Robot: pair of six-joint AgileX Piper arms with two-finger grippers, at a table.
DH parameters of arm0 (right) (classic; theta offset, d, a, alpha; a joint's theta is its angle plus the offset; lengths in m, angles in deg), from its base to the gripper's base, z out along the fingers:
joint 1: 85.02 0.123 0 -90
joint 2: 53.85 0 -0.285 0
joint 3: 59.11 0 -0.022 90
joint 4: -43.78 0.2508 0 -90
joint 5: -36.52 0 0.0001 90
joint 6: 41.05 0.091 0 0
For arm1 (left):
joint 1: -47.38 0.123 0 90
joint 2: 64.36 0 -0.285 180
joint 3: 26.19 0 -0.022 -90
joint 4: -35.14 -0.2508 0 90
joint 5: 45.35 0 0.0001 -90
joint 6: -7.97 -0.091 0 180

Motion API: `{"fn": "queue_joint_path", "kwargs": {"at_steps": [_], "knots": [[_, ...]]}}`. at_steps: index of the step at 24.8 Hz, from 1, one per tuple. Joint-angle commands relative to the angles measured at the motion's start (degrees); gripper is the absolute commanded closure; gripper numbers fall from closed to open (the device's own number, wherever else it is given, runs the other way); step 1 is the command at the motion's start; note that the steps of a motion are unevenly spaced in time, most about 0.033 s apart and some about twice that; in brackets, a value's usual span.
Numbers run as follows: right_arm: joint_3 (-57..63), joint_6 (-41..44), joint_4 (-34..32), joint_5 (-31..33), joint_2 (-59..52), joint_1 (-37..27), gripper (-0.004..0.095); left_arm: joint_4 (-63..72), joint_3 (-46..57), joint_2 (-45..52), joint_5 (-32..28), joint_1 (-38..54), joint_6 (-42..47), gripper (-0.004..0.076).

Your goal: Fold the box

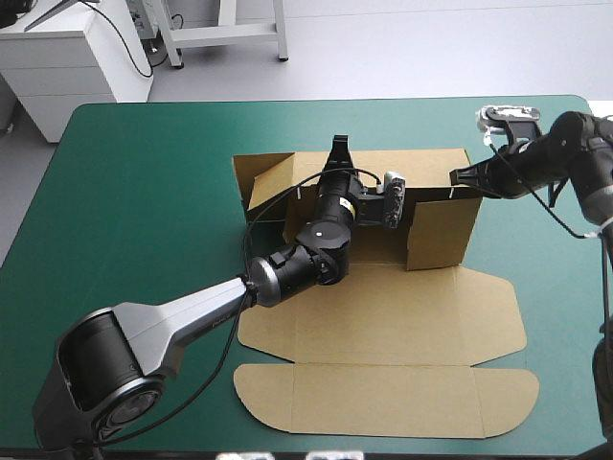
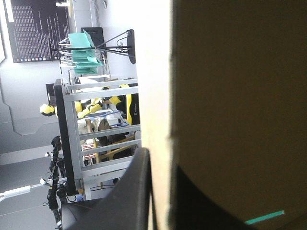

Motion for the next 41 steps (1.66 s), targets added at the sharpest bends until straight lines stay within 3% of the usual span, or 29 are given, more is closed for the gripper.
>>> {"fn": "queue_joint_path", "kwargs": {"at_steps": [1, 9, 16, 24, 28, 30, 35, 38, 40, 41], "knots": [[6.3, -3.6, 5.8, -9.3, -6.6, -0.4, 0.0928, 6.4, 0.0, 0.9, 2.1, -0.1, 0.9, 0.0732], [23.4, -8.5, 9.1, -28.0, -15.2, -0.4, 0.0928, 6.4, 0.0, 0.9, 2.6, -0.1, 0.9, 0.0732], [24.1, -17.7, 9.0, -24.6, -17.0, -0.4, 0.0901, 6.4, 0.0, 0.9, 2.7, -0.1, 0.9, 0.0732], [24.1, -20.5, 3.7, -17.8, -17.3, -0.3, 0.0522, 6.7, 0.0, 0.9, 2.7, -0.1, 0.9, 0.0732], [24.1, -23.3, 3.8, -17.5, -17.3, -0.3, 0.0388, 8.3, 0.0, 0.9, 2.7, -0.1, 1.2, 0.0732], [24.1, -26.7, 5.3, -20.3, -16.9, -0.3, 0.0361, 8.3, 0.0, 0.9, 2.7, -0.1, 0.9, 0.0732], [24.1, -33.8, 15.6, -23.0, -13.1, -0.3, 0.0363, 8.3, 0.0, 0.9, 2.2, -0.1, 0.9, 0.0732], [24.1, -33.8, 16.3, -22.8, -11.4, -0.3, 0.0376, 7.9, 0.0, 0.9, 2.2, -0.1, 0.9, 0.0732], [24.1, -32.8, 17.6, -23.2, -10.3, -0.3, 0.0478, 7.8, 0.0, 0.9, 2.1, -0.1, 0.9, 0.0732], [24.2, -32.7, 20.5, -23.9, -9.6, -0.3, 0.0596, 7.5, 0.0, 0.9, 2.1, -0.1, 0.9, 0.0732]]}}
